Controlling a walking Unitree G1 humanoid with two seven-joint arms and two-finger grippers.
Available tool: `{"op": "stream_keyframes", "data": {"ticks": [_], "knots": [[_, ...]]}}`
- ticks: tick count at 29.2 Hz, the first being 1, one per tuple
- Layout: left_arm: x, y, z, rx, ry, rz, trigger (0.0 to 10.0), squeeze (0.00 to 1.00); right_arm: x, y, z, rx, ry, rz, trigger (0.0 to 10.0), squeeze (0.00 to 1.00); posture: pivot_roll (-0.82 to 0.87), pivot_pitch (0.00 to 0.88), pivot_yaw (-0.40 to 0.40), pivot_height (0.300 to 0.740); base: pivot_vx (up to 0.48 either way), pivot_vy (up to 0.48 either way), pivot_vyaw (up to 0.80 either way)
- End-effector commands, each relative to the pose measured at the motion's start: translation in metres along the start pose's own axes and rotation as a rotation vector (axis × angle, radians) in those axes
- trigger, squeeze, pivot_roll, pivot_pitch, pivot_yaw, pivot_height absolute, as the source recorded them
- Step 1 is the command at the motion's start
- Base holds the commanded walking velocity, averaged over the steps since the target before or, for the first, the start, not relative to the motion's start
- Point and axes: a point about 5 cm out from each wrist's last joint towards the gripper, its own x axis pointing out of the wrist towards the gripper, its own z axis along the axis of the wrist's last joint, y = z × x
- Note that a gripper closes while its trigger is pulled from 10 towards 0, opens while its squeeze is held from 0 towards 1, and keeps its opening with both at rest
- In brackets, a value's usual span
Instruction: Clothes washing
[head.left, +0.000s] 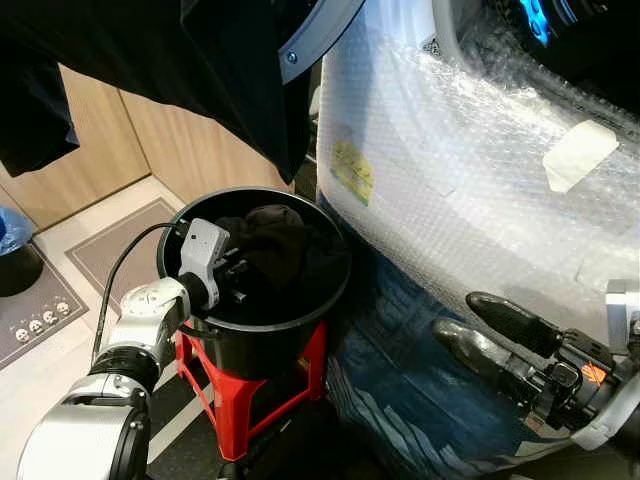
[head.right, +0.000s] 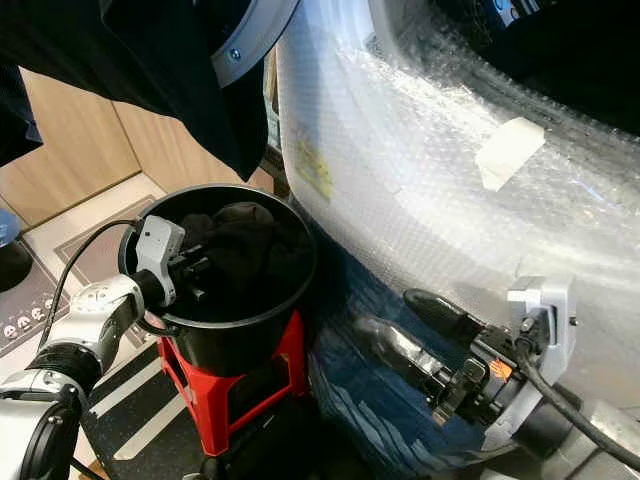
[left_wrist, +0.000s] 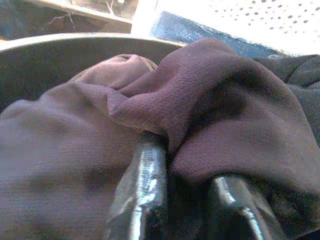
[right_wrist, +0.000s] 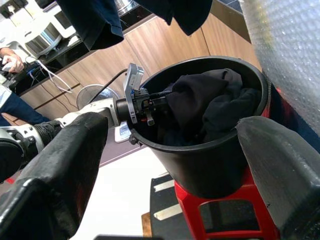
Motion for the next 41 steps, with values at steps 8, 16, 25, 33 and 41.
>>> {"op": "stream_keyframes", "data": {"ticks": [8,16,25,33,41], "knots": [[-0.012,0.008,-0.001,0.01,-0.051,0.052,0.0,0.0,0.004,-0.005,0.001,-0.019,-0.001,-0.001,10.0,0.0,-0.22,0.301,-0.112,0.74,0.0,0.0,0.0],[-0.022,0.011,0.013,0.08,-0.192,0.139,0.0,0.0,0.014,-0.012,0.002,-0.032,-0.015,0.02,10.0,0.0,-0.19,0.25,-0.114,0.74,0.0,0.0,0.0],[-0.028,-0.01,0.032,0.161,-0.389,0.197,9.6,0.0,0.025,-0.023,0.005,-0.059,-0.036,0.044,10.0,0.0,-0.16,0.187,-0.114,0.74,0.0,0.0,0.0],[-0.035,-0.036,0.056,0.294,-0.514,0.216,10.0,0.0,0.037,-0.039,0.01,-0.104,-0.072,0.059,10.0,0.0,-0.13,0.098,-0.111,0.74,0.0,0.0,0.0],[-0.032,-0.061,0.069,0.454,-0.541,0.154,10.0,0.0,0.05,-0.055,0.013,-0.142,-0.107,0.069,10.0,0.0,-0.09,0.021,-0.117,0.74,0.0,0.0,0.0]]}}
